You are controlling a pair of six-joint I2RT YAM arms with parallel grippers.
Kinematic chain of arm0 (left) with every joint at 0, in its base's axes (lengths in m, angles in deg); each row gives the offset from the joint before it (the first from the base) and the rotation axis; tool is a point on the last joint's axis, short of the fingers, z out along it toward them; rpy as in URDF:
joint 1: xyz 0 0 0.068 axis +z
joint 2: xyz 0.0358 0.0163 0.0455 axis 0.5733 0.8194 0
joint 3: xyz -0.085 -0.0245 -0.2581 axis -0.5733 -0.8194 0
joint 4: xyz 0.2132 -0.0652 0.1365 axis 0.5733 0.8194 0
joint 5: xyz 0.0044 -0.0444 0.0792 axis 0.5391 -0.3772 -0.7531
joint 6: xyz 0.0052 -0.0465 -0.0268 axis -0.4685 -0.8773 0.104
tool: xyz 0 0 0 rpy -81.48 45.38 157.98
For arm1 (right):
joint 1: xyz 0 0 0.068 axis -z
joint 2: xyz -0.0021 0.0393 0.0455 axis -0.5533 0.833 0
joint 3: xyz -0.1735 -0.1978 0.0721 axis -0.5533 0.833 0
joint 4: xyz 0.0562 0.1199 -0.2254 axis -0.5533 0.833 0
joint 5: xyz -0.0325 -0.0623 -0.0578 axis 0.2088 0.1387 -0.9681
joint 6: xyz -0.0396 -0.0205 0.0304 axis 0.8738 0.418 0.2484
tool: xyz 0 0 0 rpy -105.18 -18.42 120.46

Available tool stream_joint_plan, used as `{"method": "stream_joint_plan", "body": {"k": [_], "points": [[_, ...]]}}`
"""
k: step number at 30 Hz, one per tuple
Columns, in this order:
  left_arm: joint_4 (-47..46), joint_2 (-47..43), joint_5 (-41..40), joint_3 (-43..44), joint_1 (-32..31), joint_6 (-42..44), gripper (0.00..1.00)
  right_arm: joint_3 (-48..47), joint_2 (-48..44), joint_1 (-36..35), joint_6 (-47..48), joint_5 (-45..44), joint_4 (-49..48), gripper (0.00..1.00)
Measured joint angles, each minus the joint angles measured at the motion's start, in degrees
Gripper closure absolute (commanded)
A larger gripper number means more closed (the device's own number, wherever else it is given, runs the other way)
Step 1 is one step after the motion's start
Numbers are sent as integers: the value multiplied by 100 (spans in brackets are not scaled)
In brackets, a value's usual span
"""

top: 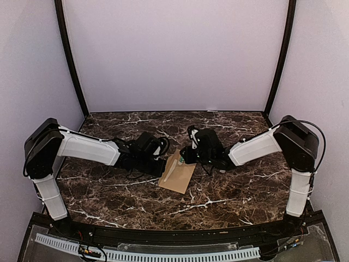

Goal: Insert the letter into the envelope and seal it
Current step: Paint the envelope at the center of the board.

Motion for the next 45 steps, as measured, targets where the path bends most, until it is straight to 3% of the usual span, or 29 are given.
{"method": "stream_joint_plan", "body": {"k": [45], "points": [[26, 2, -26, 0, 28, 0, 100, 101, -219, -411, -11, 704, 380, 100]]}}
